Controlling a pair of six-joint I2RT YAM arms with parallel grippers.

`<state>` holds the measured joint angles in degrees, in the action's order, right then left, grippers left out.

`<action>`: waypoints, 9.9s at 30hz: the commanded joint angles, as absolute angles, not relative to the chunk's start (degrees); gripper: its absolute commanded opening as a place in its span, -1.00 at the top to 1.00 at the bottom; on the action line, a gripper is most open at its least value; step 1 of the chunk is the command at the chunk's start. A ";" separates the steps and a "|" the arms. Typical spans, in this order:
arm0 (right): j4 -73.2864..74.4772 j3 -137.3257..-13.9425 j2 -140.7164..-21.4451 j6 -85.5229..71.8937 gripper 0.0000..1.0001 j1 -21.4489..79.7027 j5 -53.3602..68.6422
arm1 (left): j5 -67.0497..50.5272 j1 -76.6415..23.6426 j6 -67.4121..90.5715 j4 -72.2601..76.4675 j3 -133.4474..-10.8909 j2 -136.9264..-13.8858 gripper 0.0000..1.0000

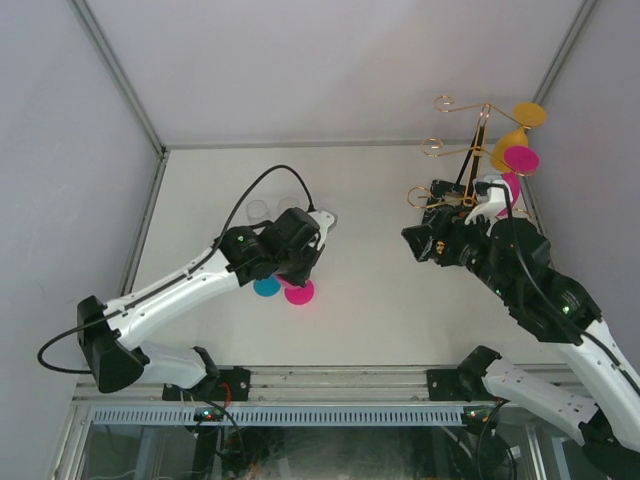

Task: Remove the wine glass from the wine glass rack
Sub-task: Place the wine glass at the center of the board, then pick up the wine glass from the wine rack.

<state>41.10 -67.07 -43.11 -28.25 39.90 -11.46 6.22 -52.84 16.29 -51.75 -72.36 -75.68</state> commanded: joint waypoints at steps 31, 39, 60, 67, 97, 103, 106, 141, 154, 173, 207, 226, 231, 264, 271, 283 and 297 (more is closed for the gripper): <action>34.36 -59.22 -29.99 -30.78 -0.36 39.29 -9.26 | 12.08 -50.98 19.63 -42.32 -73.28 -82.94 0.97; 34.48 -59.24 -28.79 -31.10 -0.36 39.29 -10.23 | 12.17 -50.21 20.20 -43.75 -73.29 -84.09 0.85; 35.62 -59.24 -28.78 -31.48 -0.35 39.29 -11.48 | 13.88 -48.78 19.83 -45.22 -75.31 -86.77 0.79; 36.17 -59.24 -28.87 -31.40 -0.35 39.29 -12.13 | 13.59 -48.61 19.64 -44.10 -74.79 -86.21 0.76; 35.17 -58.45 -28.39 -30.12 -0.34 39.29 -12.68 | 12.94 -48.08 20.08 -43.47 -76.41 -85.90 0.74; 35.46 -58.40 -28.19 -30.27 -0.34 39.29 -12.35 | 12.29 -47.90 19.34 -44.11 -77.32 -85.60 0.71; 35.81 -58.45 -27.95 -30.36 -0.34 39.29 -12.47 | 12.12 -47.90 19.42 -44.14 -77.51 -85.23 0.55; 37.91 -65.46 -29.42 -14.66 -0.36 39.23 -22.63 | 11.42 -29.68 12.50 -45.52 -65.03 -34.17 -0.99; 43.52 -77.25 -38.37 -3.09 -0.63 36.47 -38.14 | 19.90 -16.83 24.28 -47.54 -61.96 -25.63 -0.99; 51.94 -93.17 -61.14 -23.24 -0.66 -33.85 31.21 | 16.08 -16.87 28.65 -52.20 -62.48 -18.10 -0.99; 34.89 -91.87 -81.19 -28.77 -0.16 -29.45 19.81 | 13.76 -16.81 24.94 -47.90 -55.99 -21.94 -0.99; 36.90 -92.05 -86.05 -23.89 -0.07 -27.34 17.97 | 12.32 -16.87 25.75 -47.81 -55.58 -21.46 -0.99; 35.77 -90.66 -86.12 -25.78 0.03 -27.72 19.99 | 12.29 -16.87 26.18 -48.32 -55.42 -21.03 -0.99; 29.86 -85.23 -78.41 -29.11 0.83 -26.89 16.06 | 11.45 -16.83 26.75 -47.73 -55.46 -22.22 -0.99; 22.55 -80.41 -76.17 -38.83 1.00 -28.62 22.56 | 11.58 -16.87 27.15 -48.16 -55.62 -21.70 -0.99; 8.91 -71.23 -72.34 -53.39 1.00 -28.58 23.21 | 11.38 -16.83 27.67 -48.76 -56.78 -21.32 -0.99; 4.51 -66.18 -67.60 -56.20 1.00 -30.54 18.19 | 10.50 -16.84 28.10 -50.67 -58.48 -20.92 -1.00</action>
